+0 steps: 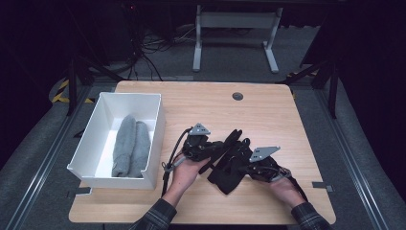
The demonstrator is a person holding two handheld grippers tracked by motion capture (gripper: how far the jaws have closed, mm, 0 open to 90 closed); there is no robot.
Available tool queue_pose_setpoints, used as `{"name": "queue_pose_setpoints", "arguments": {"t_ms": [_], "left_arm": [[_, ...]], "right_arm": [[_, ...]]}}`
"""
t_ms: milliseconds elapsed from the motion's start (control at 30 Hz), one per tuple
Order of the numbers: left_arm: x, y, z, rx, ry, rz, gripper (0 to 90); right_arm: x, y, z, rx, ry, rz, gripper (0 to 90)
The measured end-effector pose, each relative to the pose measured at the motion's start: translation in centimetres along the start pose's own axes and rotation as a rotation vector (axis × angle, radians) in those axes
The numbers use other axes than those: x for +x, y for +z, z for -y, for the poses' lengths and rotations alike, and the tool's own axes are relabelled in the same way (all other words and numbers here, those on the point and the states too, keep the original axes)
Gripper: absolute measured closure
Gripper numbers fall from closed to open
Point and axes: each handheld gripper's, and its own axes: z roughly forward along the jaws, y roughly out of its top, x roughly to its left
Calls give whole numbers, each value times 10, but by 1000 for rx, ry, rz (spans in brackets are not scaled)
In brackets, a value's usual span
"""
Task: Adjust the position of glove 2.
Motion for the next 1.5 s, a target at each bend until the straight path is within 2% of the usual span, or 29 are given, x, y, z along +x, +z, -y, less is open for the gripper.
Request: {"name": "queue_pose_setpoints", "arguments": {"t_ms": [133,233,367,467,533,600,667,800,900,967,1067,1100,1167,1300,1500], "left_arm": [[-4,5,0,3,2,15,881],[-8,10,0,23,24,25,881],[-12,16,5,59,29,45,879],[-12,18,6,59,21,71,861],[-12,18,7,50,27,89,844],[-12,15,6,41,29,86,830],[-11,13,6,35,24,105,831],[-10,13,6,43,32,86,875],[-8,18,7,64,52,71,899],[-8,23,9,84,60,63,898],[-8,27,10,105,80,49,765],[-8,30,11,112,92,29,765],[-7,36,12,129,117,-27,622],[-4,43,14,174,123,-68,415],[-4,51,15,198,148,-94,259]], "right_arm": [[4,7,-7,-5,-12,-8,900],[6,12,-11,-11,-20,-11,900],[7,16,-15,-16,-21,-12,900],[7,15,-15,-15,-28,-10,900],[6,7,-13,-14,-33,-1,900],[5,-8,-8,-23,-25,15,900],[4,-22,-1,-34,-12,36,898],[-3,-39,15,-42,31,59,880],[-7,-41,22,-32,49,69,808],[-9,-42,25,-31,56,78,703],[-11,-43,32,-28,78,106,545],[-11,-43,32,-28,78,106,545],[-13,-45,38,-28,93,134,456],[-18,-53,50,-42,121,164,364],[-25,-59,62,-58,146,195,308]]}}
